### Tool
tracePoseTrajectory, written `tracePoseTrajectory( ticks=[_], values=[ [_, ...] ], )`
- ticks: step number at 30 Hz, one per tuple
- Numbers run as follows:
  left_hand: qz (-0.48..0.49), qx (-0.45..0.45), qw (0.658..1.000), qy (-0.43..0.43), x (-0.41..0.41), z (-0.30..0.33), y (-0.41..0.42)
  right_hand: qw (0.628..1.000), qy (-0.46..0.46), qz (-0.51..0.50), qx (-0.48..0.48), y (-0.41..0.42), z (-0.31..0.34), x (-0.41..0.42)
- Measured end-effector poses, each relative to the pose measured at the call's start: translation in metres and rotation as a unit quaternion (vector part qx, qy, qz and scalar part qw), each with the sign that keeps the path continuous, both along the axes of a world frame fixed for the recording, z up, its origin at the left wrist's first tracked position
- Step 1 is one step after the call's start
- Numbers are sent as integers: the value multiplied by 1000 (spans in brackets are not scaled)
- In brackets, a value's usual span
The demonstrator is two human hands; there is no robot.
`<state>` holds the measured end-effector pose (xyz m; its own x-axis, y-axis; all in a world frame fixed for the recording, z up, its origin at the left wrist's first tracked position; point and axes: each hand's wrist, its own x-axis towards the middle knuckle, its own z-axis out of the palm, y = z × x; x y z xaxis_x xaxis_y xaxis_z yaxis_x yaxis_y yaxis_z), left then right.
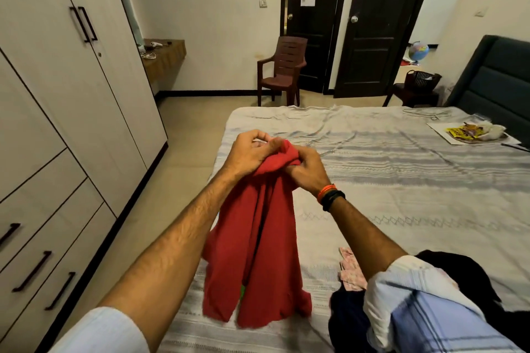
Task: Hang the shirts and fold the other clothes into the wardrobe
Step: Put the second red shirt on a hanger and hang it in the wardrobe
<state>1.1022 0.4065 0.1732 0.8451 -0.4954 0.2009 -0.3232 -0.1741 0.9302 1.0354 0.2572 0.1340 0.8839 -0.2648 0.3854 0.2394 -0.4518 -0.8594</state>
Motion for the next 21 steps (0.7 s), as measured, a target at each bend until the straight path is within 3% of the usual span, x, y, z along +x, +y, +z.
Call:
tracePoseTrajectory(
  ticks=[2, 5, 7, 11, 14, 18, 21],
  values=[
    [-31, 27, 999, 21, 5, -7, 15, 997, -18, -14, 70, 3, -1, 3],
    [-43, 224, 973, -31, 14, -31, 36, 987, -26, -40, 157, 9, 10, 3],
    [-19, 273, 961, -36, 15, -43, 41, 979, -8, -70, 189, 8, 15, 8],
    [64, 264, 961, -49, 8, -31, 39, 987, 58, -137, 68, -3, 15, 17],
    [93, 253, 961, -54, 8, -16, 32, 981, 139, -130, -21, -6, 6, 17],
    [113, 114, 983, 91, 11, -16, 15, 981, 106, -130, -98, 3, -8, 18],
    [130, -29, 967, 217, 7, -7, -2, 991, 63, -115, -27, 12, -4, 13]
  ],
)
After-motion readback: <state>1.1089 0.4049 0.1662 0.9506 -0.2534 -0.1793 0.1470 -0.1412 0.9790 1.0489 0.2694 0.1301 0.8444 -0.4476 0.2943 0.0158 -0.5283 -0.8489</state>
